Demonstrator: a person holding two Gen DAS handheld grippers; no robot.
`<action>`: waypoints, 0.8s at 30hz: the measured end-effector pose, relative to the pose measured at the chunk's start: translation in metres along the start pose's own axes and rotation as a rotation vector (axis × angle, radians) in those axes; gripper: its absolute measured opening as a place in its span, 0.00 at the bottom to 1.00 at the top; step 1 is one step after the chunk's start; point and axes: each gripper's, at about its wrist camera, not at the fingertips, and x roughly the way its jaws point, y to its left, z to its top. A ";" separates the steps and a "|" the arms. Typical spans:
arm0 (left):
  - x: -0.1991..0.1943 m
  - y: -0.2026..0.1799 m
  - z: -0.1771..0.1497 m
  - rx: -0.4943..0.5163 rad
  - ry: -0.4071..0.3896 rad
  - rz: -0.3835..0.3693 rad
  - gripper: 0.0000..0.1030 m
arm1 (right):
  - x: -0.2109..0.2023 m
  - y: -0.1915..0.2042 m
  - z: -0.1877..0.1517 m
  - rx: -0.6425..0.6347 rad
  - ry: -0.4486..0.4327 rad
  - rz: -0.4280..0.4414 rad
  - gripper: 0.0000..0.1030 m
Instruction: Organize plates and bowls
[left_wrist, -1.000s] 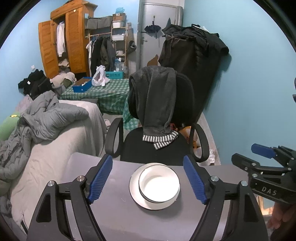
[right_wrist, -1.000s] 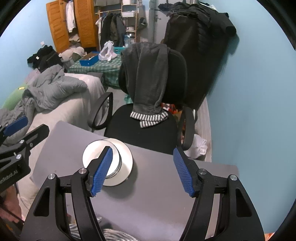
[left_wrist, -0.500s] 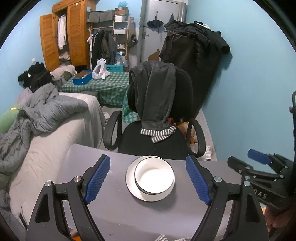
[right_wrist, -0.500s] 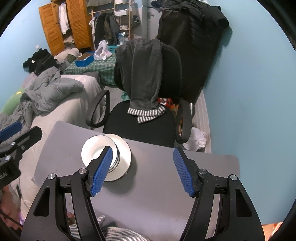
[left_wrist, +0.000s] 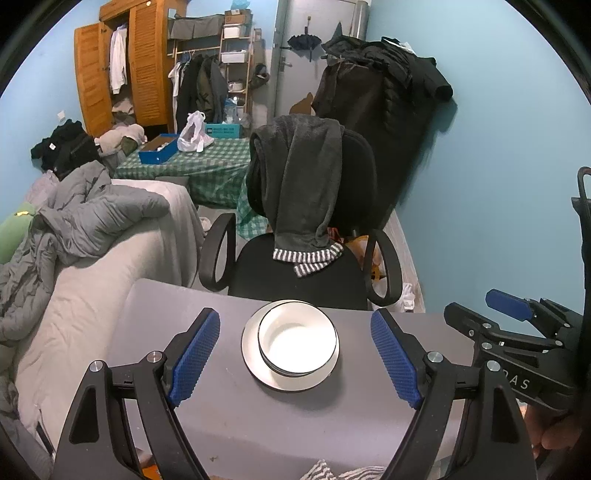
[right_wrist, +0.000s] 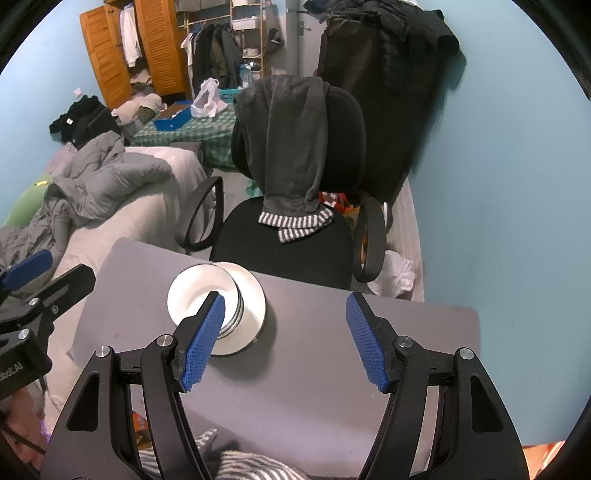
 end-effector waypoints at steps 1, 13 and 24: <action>0.000 0.000 0.000 0.001 -0.003 -0.001 0.83 | 0.000 0.000 0.000 0.002 0.002 0.000 0.65; 0.002 -0.002 0.004 0.023 -0.006 -0.004 0.83 | -0.002 -0.001 -0.003 0.021 -0.001 0.002 0.65; 0.008 0.000 0.009 0.030 0.001 0.015 0.83 | -0.002 0.002 -0.002 0.020 0.004 0.007 0.65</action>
